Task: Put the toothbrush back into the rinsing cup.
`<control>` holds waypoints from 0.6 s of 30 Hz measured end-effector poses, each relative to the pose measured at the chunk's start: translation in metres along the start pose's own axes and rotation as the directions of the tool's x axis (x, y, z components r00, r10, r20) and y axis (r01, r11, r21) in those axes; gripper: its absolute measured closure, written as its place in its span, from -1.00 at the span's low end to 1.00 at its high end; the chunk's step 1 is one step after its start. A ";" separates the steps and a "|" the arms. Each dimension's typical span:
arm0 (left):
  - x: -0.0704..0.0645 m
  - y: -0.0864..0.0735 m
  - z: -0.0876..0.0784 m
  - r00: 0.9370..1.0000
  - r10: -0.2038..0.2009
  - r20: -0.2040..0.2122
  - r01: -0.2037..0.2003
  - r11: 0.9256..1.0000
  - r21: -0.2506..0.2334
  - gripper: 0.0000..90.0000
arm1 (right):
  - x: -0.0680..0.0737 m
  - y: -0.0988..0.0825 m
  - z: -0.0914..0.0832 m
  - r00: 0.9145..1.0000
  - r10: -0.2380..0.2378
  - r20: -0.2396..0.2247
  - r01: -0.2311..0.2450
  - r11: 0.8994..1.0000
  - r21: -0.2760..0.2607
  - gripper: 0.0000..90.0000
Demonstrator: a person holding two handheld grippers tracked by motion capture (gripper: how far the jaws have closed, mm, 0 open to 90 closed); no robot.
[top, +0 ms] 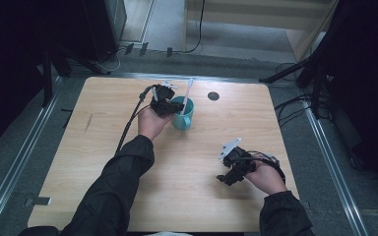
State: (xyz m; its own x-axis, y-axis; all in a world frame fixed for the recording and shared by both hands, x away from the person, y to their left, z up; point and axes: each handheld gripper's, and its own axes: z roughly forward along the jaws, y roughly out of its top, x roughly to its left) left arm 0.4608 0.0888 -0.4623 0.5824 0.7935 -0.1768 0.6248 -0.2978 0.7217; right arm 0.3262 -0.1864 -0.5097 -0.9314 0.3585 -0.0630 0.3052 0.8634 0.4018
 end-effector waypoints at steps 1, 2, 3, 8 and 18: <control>0.000 0.000 -0.001 1.000 0.001 0.001 -0.001 1.000 0.000 0.78 | 0.000 0.000 0.000 1.000 0.000 0.000 0.000 1.000 0.000 -0.56; 0.000 0.001 -0.002 1.000 0.001 0.003 -0.001 1.000 0.002 0.78 | 0.000 0.000 0.000 1.000 0.000 0.001 0.000 1.000 0.001 -0.56; 0.000 0.001 -0.003 1.000 -0.001 0.006 0.001 1.000 0.001 0.77 | -0.001 0.000 0.000 1.000 0.001 0.002 -0.001 1.000 0.001 -0.56; 0.000 0.004 -0.013 1.000 0.008 0.014 -0.008 1.000 0.002 0.71 | -0.001 -0.001 0.000 1.000 0.001 0.002 -0.001 1.000 0.003 -0.56; -0.005 0.001 -0.043 0.996 0.064 0.062 -0.068 0.996 0.058 0.52 | 0.000 -0.001 0.000 1.000 -0.001 0.005 0.001 1.000 0.006 -0.56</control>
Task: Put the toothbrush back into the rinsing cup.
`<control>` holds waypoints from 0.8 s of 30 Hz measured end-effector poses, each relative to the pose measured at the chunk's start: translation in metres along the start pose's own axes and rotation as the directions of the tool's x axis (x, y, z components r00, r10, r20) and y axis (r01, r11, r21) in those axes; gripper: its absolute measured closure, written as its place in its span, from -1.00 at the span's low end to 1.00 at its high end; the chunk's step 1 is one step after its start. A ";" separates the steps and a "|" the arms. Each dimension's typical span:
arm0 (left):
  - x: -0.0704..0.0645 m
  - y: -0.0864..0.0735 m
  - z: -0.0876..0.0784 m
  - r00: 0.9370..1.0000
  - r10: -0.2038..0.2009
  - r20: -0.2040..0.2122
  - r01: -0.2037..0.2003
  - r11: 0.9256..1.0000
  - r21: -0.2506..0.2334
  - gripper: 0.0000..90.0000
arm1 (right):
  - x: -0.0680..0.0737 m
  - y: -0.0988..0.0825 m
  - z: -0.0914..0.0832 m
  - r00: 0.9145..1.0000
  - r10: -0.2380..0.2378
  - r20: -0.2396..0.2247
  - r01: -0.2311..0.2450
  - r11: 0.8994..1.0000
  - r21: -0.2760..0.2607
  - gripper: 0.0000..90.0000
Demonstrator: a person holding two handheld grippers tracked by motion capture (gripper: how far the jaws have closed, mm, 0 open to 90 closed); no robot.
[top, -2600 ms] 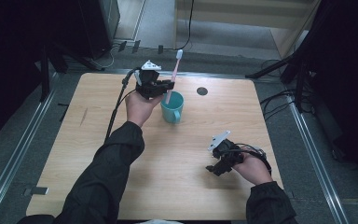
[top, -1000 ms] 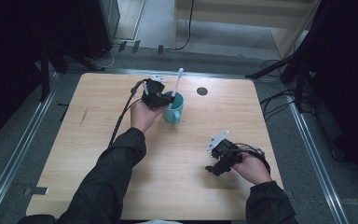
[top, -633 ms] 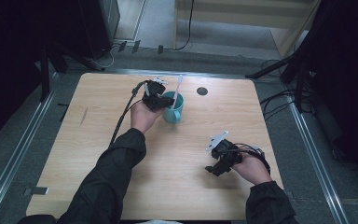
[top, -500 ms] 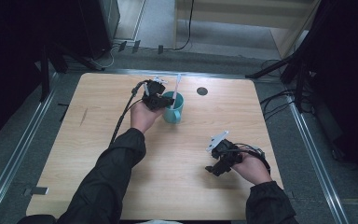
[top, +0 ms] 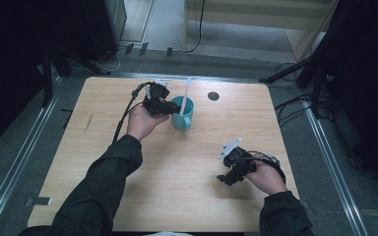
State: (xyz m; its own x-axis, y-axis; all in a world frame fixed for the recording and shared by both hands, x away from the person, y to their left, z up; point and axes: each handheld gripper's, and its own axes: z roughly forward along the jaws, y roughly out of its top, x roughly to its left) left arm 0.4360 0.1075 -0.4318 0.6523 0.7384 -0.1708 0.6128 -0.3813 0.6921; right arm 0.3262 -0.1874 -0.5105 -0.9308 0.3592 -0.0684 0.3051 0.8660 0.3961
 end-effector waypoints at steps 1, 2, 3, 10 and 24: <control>0.000 -0.001 -0.003 1.000 0.011 0.002 -0.011 1.000 0.009 0.51 | 0.000 0.000 0.000 1.000 0.001 0.001 -0.001 1.000 0.001 -0.56; -0.001 -0.002 -0.005 1.000 0.012 0.004 -0.012 1.000 0.012 0.49 | 0.000 0.000 0.000 1.000 0.003 0.001 -0.003 1.000 0.002 -0.56; -0.001 -0.004 -0.009 1.000 0.015 0.007 -0.015 1.000 0.009 0.48 | 0.000 0.000 0.000 1.000 0.005 0.001 -0.005 1.000 0.004 -0.56; -0.002 -0.015 -0.026 0.999 0.024 0.030 -0.025 0.999 0.035 0.32 | 0.002 0.001 0.000 1.000 0.003 0.005 -0.003 1.000 0.008 -0.56; -0.007 -0.047 -0.047 0.997 0.034 0.066 -0.039 0.996 0.077 0.06 | 0.002 0.000 0.001 1.000 0.005 0.004 -0.005 1.000 0.015 -0.56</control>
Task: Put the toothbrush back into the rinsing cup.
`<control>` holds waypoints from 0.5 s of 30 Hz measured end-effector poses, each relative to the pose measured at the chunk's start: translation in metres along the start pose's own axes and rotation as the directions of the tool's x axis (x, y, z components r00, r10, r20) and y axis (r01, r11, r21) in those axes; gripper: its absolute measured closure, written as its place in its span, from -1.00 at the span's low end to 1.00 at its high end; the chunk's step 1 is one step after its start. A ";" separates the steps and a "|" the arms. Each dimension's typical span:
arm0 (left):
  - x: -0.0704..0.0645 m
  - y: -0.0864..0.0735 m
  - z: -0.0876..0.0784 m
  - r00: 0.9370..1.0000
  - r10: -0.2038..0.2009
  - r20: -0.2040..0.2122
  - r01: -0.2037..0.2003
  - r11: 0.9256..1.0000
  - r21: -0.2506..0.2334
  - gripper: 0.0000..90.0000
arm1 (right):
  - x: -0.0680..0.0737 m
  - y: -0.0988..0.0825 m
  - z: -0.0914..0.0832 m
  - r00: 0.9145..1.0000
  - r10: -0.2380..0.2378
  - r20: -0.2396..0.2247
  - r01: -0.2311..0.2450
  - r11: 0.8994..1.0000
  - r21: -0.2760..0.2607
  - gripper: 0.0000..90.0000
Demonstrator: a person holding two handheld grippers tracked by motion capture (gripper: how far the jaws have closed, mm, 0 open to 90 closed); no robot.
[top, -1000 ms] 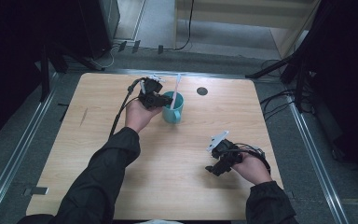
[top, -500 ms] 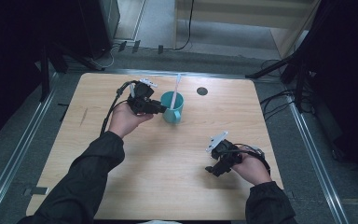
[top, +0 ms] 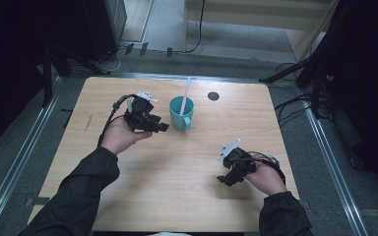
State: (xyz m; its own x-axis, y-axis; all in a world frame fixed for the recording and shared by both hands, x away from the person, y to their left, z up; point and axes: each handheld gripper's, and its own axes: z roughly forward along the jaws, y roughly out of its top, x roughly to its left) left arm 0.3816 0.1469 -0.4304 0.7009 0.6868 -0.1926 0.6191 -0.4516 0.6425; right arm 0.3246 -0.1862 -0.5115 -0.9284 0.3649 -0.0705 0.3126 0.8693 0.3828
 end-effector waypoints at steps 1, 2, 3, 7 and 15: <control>0.000 -0.003 -0.001 1.000 -0.002 0.002 0.002 1.000 0.000 0.05 | 0.000 0.000 0.000 1.000 -0.001 -0.002 0.001 1.000 -0.002 -0.56; 0.000 -0.007 -0.002 1.000 -0.003 0.006 0.003 1.000 -0.001 0.03 | 0.000 0.000 0.000 1.000 0.000 -0.002 0.000 1.000 -0.002 -0.56; 0.000 -0.010 -0.004 1.000 -0.004 0.006 0.004 1.000 -0.002 0.02 | 0.000 0.000 0.001 1.000 -0.001 -0.002 0.001 1.000 -0.001 -0.56; 0.002 -0.022 -0.006 1.000 -0.010 0.003 0.010 1.000 0.003 -0.02 | 0.000 0.000 0.001 1.000 0.001 -0.002 -0.001 1.000 0.002 -0.56; 0.002 -0.043 -0.011 1.000 -0.026 -0.009 0.025 0.999 -0.020 -0.03 | 0.000 0.001 0.001 1.000 0.001 -0.003 -0.001 1.000 0.002 -0.56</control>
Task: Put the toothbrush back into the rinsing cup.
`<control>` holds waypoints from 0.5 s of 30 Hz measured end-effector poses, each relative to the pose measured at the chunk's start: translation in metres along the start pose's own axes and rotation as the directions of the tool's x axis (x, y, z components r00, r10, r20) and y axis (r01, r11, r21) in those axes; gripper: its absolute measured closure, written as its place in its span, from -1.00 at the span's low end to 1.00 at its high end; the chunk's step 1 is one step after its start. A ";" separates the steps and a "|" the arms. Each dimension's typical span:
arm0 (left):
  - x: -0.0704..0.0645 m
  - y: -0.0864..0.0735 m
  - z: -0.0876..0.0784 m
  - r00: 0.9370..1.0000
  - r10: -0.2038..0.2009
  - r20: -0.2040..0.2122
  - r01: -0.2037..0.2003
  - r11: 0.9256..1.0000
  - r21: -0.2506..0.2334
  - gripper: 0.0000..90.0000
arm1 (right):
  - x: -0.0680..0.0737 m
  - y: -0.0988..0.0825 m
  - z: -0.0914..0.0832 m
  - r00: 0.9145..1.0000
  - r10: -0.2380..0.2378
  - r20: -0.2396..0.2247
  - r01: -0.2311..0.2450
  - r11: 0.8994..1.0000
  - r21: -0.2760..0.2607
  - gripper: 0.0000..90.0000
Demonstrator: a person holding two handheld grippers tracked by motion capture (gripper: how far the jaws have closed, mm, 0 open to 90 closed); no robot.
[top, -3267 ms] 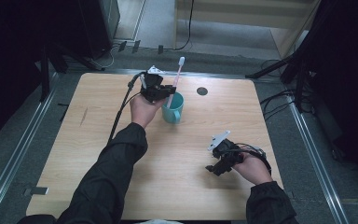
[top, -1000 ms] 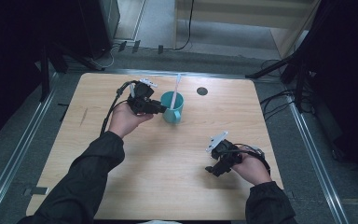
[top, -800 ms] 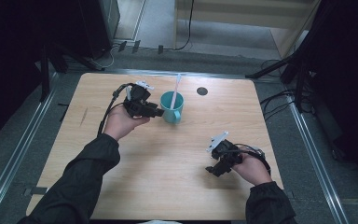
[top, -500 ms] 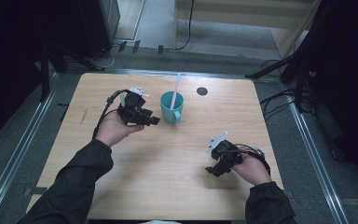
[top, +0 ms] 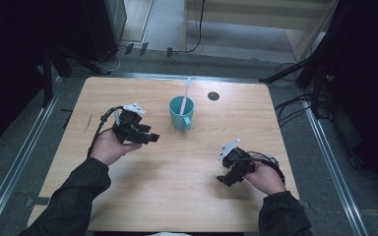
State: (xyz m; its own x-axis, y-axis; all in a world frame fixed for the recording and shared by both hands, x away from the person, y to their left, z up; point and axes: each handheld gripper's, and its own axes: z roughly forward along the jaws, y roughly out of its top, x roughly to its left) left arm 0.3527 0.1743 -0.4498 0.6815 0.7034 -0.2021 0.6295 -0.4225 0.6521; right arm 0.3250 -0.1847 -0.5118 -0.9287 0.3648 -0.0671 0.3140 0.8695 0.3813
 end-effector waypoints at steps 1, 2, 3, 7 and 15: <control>0.000 -0.002 -0.002 1.000 0.006 0.000 -0.006 1.000 0.000 -0.05 | 0.000 0.000 0.000 1.000 -0.001 0.002 0.001 1.000 0.001 -0.56; 0.000 -0.004 -0.003 1.000 0.008 -0.005 -0.008 1.000 -0.001 -0.05 | 0.000 0.000 0.000 1.000 -0.001 0.002 0.001 1.000 0.001 -0.56; 0.001 -0.007 -0.006 1.000 0.008 -0.006 -0.008 1.000 -0.009 -0.05 | 0.001 0.001 0.000 1.000 -0.002 0.003 0.002 1.000 0.001 -0.56; 0.005 -0.016 -0.012 1.000 -0.010 -0.019 0.010 1.000 -0.016 -0.06 | 0.001 0.001 -0.001 1.000 -0.005 0.004 0.006 1.000 -0.007 -0.56; 0.011 -0.035 -0.024 0.998 -0.038 -0.042 0.037 0.999 -0.018 -0.08 | 0.000 0.006 0.000 1.000 -0.017 0.003 0.017 1.000 -0.011 -0.56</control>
State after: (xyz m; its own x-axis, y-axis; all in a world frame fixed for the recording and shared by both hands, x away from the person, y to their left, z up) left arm 0.3287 0.2105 -0.4574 0.6411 0.7421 -0.1958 0.6476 -0.3862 0.6568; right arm 0.3268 -0.1793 -0.5091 -0.9334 0.3507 -0.0766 0.2956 0.8719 0.3903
